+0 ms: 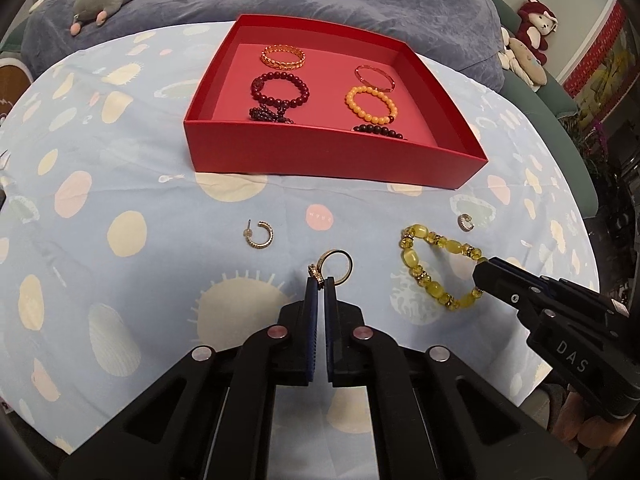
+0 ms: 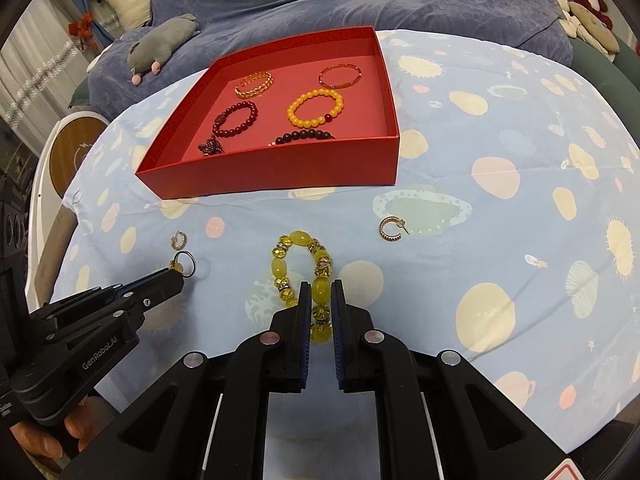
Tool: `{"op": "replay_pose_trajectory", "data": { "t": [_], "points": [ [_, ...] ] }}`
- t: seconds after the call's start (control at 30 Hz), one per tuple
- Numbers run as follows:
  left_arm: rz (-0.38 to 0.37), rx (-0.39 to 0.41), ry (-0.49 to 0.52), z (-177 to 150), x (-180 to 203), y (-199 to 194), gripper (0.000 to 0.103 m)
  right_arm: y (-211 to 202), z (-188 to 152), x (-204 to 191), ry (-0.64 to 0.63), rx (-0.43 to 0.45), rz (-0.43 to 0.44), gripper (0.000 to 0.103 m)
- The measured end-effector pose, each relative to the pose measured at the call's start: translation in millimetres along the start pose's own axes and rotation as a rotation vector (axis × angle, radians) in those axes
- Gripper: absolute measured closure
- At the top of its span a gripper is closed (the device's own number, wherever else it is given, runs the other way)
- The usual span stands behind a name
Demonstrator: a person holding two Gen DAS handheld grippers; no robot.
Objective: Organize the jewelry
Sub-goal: 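Carry the bracelet and ring into the red box and open both tools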
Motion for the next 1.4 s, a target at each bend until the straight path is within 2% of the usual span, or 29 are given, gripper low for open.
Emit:
{"op": "replay_pose_trajectory", "data": {
  "t": [0.2,0.47,0.63,0.77,0.97,1.13,1.27,1.4],
  "points": [
    [-0.001,0.017,0.001,4.4,0.2,-27.9,0.1,-33.6,10.7,-4.9,-0.019,0.045,0.011,0.093],
    [-0.008,0.034,0.007,19.2,-0.5,-59.7,0.1,-66.6,28.7,7.2,-0.013,0.071,-0.006,0.094],
    [-0.019,0.064,0.004,41.4,-3.6,-67.0,0.1,-70.7,57.9,-0.7,-0.027,0.105,0.02,0.094],
    [-0.023,0.093,0.017,72.2,-3.3,-62.6,0.1,-61.6,93.9,-11.6,-0.038,0.134,0.053,0.094],
    [-0.026,0.131,0.034,131.9,-1.9,-37.7,0.1,-30.6,154.4,-28.4,-0.047,0.161,0.095,0.094],
    [-0.025,0.119,0.039,173.6,-1.9,5.0,0.1,9.9,194.6,-38.7,-0.035,0.154,0.136,0.093],
    [-0.019,0.094,0.053,193.6,-1.4,42.7,0.1,48.0,213.1,-43.7,-0.024,0.132,0.153,0.093],
    [-0.013,0.056,0.05,202.0,-6.0,80.7,0.1,88.2,216.2,-42.0,-0.006,0.091,0.156,0.093]
  ]
}}
Point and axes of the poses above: each gripper's, at about its wrist camera, not at the fingertips, and y roughly the way its jaws point, x to its right, z to its top, the point moved 8 cm from there along y, roughly the way its jaws point, and after that the axes turned 9 degrees about x, right-handed, at the moved point
